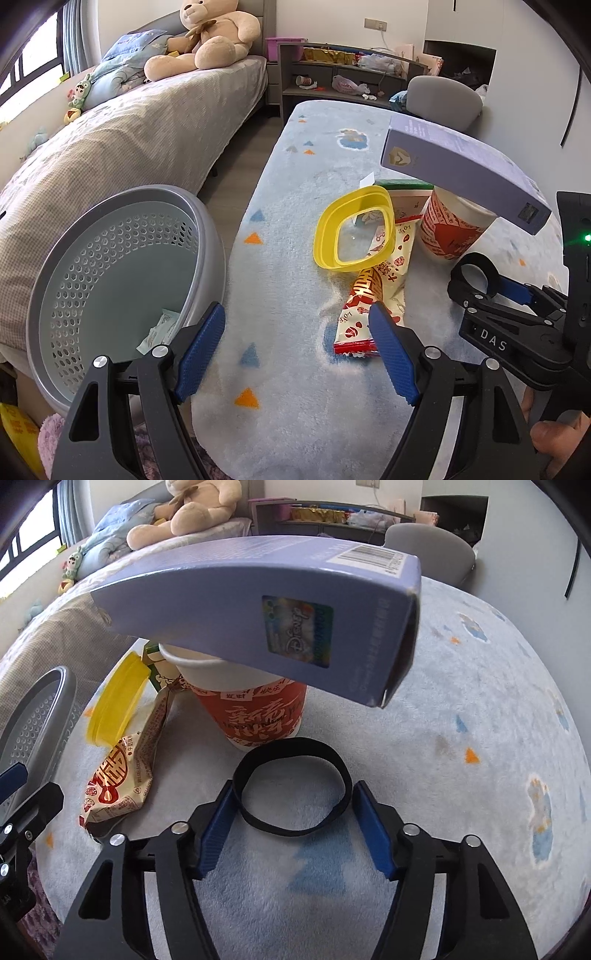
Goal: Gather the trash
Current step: 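Lower the right tool onto the black elastic band and close it, then grasp the red-and-white snack wrapper with the left tool while the right tool holds the band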
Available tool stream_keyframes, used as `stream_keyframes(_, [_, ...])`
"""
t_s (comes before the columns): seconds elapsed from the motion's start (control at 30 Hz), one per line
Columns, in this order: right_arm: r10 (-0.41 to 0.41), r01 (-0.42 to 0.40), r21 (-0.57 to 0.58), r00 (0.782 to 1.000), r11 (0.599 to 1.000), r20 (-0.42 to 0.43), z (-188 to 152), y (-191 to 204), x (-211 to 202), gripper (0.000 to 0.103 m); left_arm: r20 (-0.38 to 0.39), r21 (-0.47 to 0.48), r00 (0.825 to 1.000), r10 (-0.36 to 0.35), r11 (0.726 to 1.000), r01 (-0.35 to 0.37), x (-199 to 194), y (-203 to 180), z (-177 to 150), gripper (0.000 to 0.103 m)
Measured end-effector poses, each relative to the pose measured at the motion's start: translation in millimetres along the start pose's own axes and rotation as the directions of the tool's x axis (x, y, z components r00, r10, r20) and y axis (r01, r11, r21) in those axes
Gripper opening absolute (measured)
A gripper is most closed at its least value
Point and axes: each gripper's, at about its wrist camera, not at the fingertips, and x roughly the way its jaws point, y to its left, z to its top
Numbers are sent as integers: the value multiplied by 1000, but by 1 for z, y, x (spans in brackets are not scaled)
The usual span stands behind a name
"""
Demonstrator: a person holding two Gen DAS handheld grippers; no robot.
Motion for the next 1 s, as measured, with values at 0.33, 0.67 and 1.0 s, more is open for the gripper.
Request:
stream_keyframes(0.33, [64, -64, 32, 998, 997, -9, -16, -18, -19, 30, -12, 26, 999, -29, 999, 30, -3, -10, -2, 77])
stream_keyframes(0.67, [84, -85, 69, 996, 994, 17, -35, -33, -43, 30, -16, 60, 998, -61, 996, 62, -1, -26, 6, 77])
stream_keyframes(1.0, [109, -111, 100, 994, 989, 28, -33, -40, -45, 30, -49, 100, 997, -55, 993, 59, 23, -42, 12, 77])
